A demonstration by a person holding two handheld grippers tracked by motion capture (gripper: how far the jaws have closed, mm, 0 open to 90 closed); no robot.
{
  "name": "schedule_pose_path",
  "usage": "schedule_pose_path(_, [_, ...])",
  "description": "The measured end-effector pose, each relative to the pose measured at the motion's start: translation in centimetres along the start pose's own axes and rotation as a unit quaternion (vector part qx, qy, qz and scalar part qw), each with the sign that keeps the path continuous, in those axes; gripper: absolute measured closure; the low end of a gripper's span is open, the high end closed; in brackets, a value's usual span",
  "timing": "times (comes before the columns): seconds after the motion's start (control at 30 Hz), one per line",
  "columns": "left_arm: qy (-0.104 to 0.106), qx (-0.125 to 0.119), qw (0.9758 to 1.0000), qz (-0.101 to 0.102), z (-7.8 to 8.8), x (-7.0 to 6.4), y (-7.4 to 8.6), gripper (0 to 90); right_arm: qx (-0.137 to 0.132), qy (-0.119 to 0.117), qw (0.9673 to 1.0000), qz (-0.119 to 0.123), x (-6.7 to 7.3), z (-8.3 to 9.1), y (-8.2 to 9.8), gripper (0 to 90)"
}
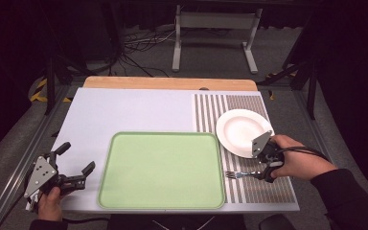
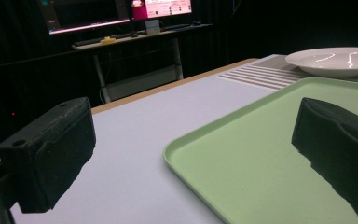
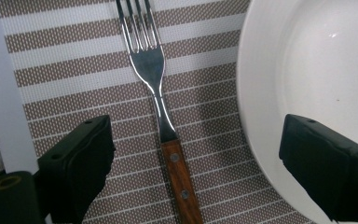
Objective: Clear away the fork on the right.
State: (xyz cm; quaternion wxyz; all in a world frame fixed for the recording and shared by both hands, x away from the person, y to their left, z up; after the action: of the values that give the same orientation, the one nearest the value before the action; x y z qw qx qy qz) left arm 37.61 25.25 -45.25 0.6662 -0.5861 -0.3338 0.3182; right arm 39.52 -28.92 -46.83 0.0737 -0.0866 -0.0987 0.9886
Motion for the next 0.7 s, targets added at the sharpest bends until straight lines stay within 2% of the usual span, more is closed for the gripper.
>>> schedule_pose_path(0.3, [-0.001, -0.001, 1.0000, 0.000, 0.0, 0.1, 0.0, 0.3, 0.017, -0.012, 0.9997, 0.012, 0.2, -0.7, 0.0, 12.2])
schedule_pose_path(0.43, [0.000, -0.001, 1.0000, -0.001, 0.0, 0.1, 0.0, 0.3, 0.026, -0.020, 0.9994, 0.014, 0.5, -1.0, 0.4, 18.8])
schedule_pose_path(0.47, [0.000, 0.000, 1.0000, -0.001, 0.0, 0.1, 0.0, 0.3, 0.033, -0.029, 0.9989, 0.017, 0.7, -1.2, 0.6, 24.6])
schedule_pose_path(0.53, [-0.001, 0.000, 1.0000, -0.001, 0.0, 0.1, 0.0, 0.3, 0.039, -0.035, 0.9985, 0.014, 0.9, -1.3, 0.7, 26.3])
schedule_pose_path(0.7, [-0.001, -0.001, 1.0000, -0.001, 0.0, 0.1, 0.0, 0.3, 0.054, -0.041, 0.9973, 0.029, 0.9, -1.8, 1.2, 35.7])
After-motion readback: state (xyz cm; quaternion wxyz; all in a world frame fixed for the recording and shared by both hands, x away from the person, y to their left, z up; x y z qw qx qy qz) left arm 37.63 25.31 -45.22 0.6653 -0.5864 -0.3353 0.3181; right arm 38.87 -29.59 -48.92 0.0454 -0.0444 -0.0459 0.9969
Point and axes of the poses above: each handheld gripper's, and its own axes: z roughly backward along the jaws, y roughly out of its underside, x roughly to its left, the point moved 9 cm from there along -z, roughly forward along the jaws, and after that the axes turned 3 degrees about z, right-handed, at the moved point
